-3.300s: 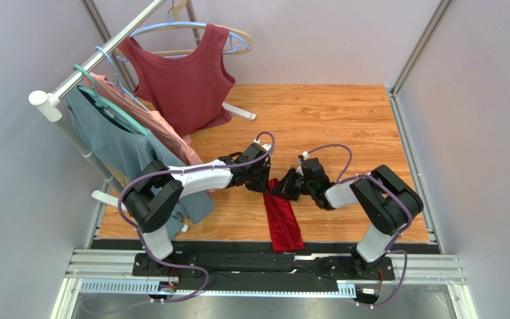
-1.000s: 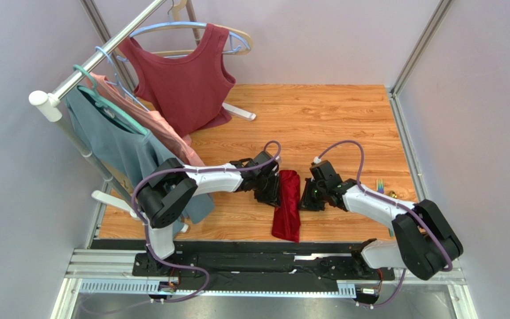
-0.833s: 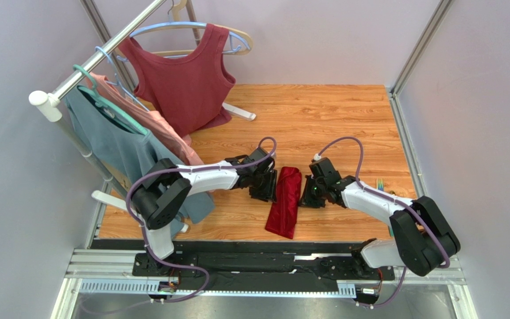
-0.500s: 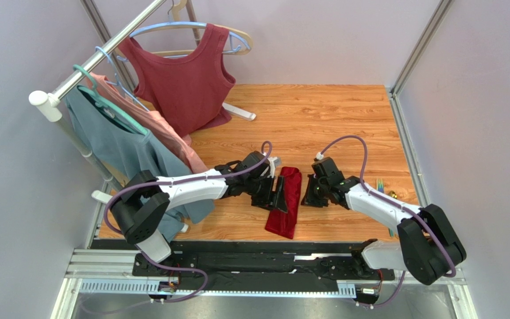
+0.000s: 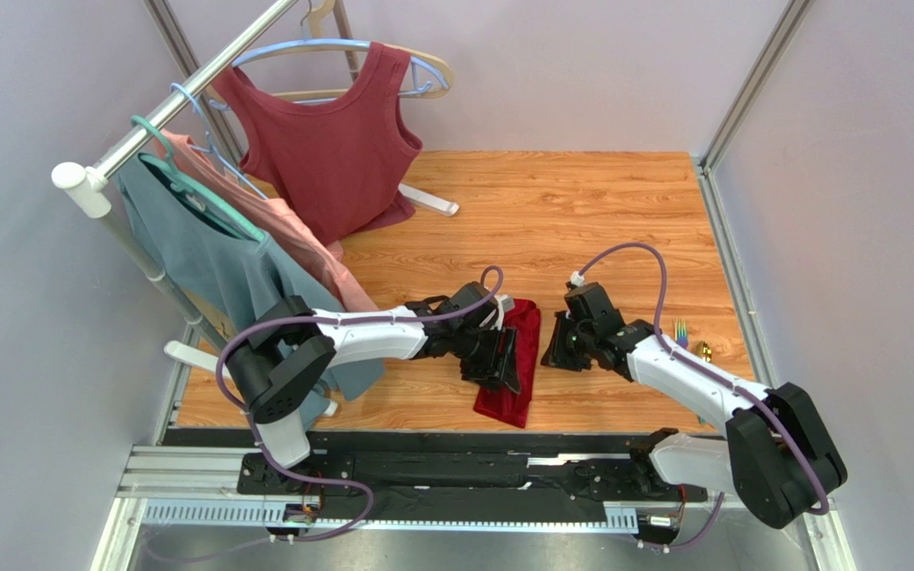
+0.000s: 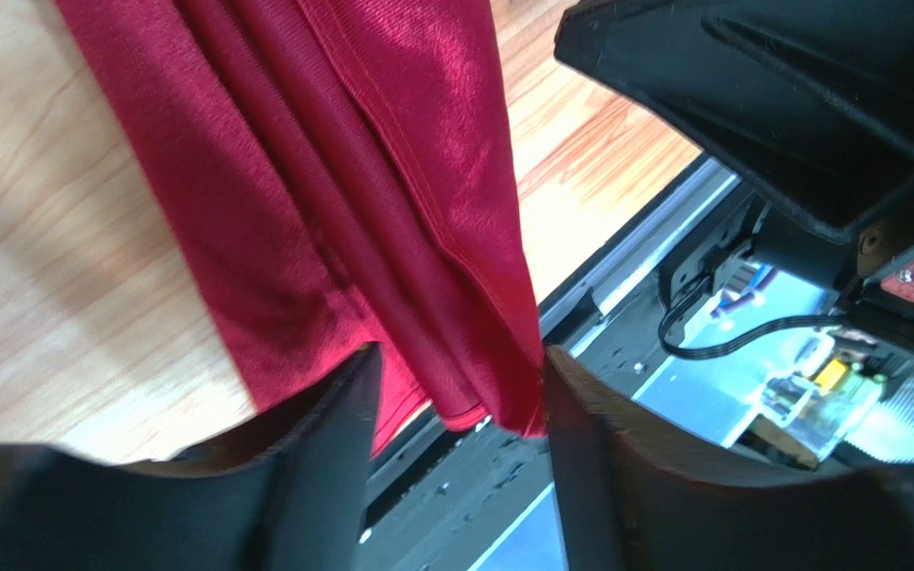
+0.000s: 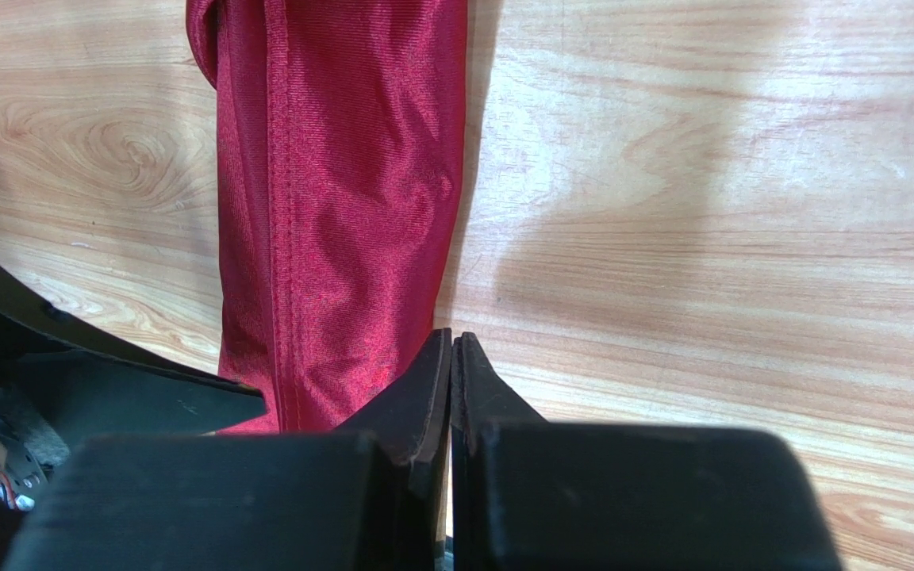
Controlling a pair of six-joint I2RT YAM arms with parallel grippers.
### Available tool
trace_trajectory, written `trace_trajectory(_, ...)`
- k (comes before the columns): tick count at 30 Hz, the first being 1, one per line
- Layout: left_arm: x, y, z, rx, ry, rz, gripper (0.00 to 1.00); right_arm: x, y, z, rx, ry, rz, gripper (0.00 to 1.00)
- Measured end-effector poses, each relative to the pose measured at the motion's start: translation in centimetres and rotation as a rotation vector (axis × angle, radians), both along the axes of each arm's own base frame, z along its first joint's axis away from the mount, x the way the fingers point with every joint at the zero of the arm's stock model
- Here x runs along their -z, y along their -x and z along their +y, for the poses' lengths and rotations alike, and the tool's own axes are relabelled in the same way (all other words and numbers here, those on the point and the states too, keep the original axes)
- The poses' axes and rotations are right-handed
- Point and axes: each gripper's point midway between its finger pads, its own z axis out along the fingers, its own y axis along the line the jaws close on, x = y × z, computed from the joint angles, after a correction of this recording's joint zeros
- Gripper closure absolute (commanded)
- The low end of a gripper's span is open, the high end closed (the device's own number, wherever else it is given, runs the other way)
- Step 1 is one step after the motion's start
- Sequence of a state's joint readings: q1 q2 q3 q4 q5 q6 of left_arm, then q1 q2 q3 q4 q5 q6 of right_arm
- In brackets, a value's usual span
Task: Fold the napkin into a case and place the utensils inside
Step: Grasp the top corner of the smaller rectangle folded napkin from the folded napkin.
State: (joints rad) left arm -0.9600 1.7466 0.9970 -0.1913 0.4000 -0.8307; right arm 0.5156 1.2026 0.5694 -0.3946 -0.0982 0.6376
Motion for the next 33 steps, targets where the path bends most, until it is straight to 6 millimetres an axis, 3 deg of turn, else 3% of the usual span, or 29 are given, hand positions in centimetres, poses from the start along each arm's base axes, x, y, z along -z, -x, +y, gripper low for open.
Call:
trace_trajectory(3, 0.2, 0.0, -0.4, 0.000, 0.009, 0.009, 0.48, 0.0, 0.0, 0.0, -0.003, 0.001, 0.000, 1.00)
trace_trajectory(11, 0.8, 0.4, -0.9, 0.009, 0.015, 0.020, 0.41, 0.0, 0.1, 0.1, -0.010, -0.002, 0.002, 1.00)
trace_trajectory(14, 1.0, 0.4, -1.0, 0.009, 0.014, 0.021, 0.51, 0.0, 0.1, 0.1, -0.011, -0.003, 0.002, 1.00)
trace_trajectory(16, 1.2, 0.4, -0.9, 0.009, 0.010, 0.024, 0.65, 0.0, 0.1, 0.1, -0.012, -0.004, 0.003, 1.00)
trace_trajectory(20, 1.4, 0.4, -0.8, 0.012, 0.000, 0.022, 0.76, -0.1, 0.3, 0.3, -0.019, -0.013, 0.007, 1.00)
trace_trajectory(21, 1.4, 0.4, -0.8, 0.015, -0.004, 0.020, 0.85, -0.1, 0.3, 0.3, -0.020, -0.014, 0.008, 1.00)
trace_trajectory(24, 1.2, 0.0, -0.7, 0.019, -0.024, -0.001, 0.99, -0.1, 0.4, 0.5, -0.027, -0.023, 0.012, 1.00)
trace_trajectory(29, 0.9, -0.6, -0.2, 0.034, -0.066, -0.045, 1.00, -0.3, 0.6, 0.9, -0.043, -0.044, 0.021, 0.98)
trace_trajectory(33, 0.8, -0.8, 0.3, 0.049, -0.090, -0.070, 1.00, -0.8, 0.7, 1.3, -0.054, -0.065, 0.021, 0.79)
